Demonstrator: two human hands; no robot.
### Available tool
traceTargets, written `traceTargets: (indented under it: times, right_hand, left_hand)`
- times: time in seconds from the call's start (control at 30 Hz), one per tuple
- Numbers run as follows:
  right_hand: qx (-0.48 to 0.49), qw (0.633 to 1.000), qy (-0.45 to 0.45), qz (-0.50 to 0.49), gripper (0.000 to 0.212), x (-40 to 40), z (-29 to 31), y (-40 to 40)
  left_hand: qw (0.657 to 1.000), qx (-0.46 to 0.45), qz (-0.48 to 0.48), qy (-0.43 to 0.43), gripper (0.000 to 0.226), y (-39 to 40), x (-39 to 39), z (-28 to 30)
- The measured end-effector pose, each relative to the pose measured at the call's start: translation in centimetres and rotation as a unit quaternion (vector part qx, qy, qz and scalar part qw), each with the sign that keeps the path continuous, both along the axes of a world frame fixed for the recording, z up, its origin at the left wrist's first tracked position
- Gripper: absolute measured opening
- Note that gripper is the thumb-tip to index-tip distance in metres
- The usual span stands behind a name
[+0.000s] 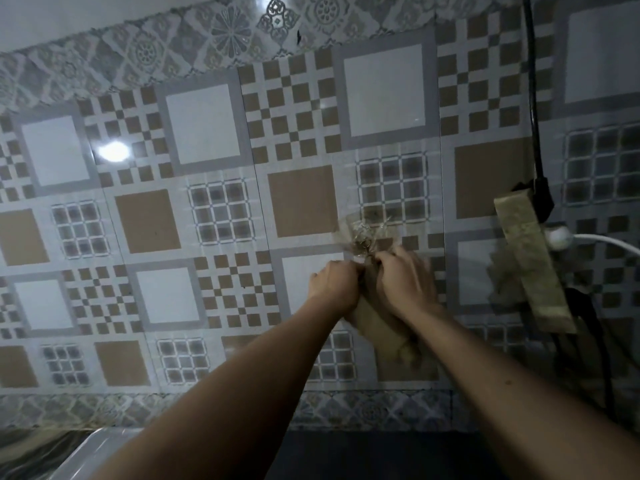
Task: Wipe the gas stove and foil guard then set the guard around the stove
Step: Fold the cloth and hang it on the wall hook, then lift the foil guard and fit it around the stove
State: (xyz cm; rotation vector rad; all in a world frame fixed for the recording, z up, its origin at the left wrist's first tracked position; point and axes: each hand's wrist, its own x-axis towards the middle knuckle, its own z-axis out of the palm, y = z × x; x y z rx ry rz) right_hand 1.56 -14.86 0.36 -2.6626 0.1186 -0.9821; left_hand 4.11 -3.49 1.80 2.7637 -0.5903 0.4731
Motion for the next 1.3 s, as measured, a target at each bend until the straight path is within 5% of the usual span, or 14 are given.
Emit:
traceTargets:
  times: [0.2, 0.33, 0.57, 0.77, 1.03, 1.3]
  right_hand:
    - [0.025, 0.993, 0.113, -0.027, 0.024, -3.7, -0.3, 1.3]
    - [0.02, 0.996, 0.085, -0.012, 0.026, -7.2, 0.6, 2.9]
    - [0.006, 0.989, 0.054, 0.137, 0.023, -16.2, 2.1, 10.5]
    - [0.007, 0.954, 0.109, 0.278, 0.023, -28.7, 1.5, 20.9]
    - [-0.093, 0.867, 0.228, 0.434, 0.021, -40.1, -5.5, 35.9]
    - [-0.323, 0.685, 0.442, 0.481, 0.036, -43.8, -11.7, 46.9]
  left_hand:
    - [0.993, 0.02, -0.017, 0.117, 0.056, 1.0, -3.2, -0.1]
    - [0.99, 0.073, 0.008, 0.118, 0.063, 4.1, -6.8, -0.1]
    - [0.997, 0.07, 0.016, 0.041, 0.057, 14.8, -18.1, 1.3]
    - [0.995, 0.021, 0.038, 0.088, 0.039, 28.1, -31.8, -0.7]
    - [0.957, 0.011, 0.159, 0.243, 0.038, 44.2, -44.7, -8.6]
    - [0.88, -0.016, 0.312, 0.359, 0.043, 55.8, -51.6, -16.3]
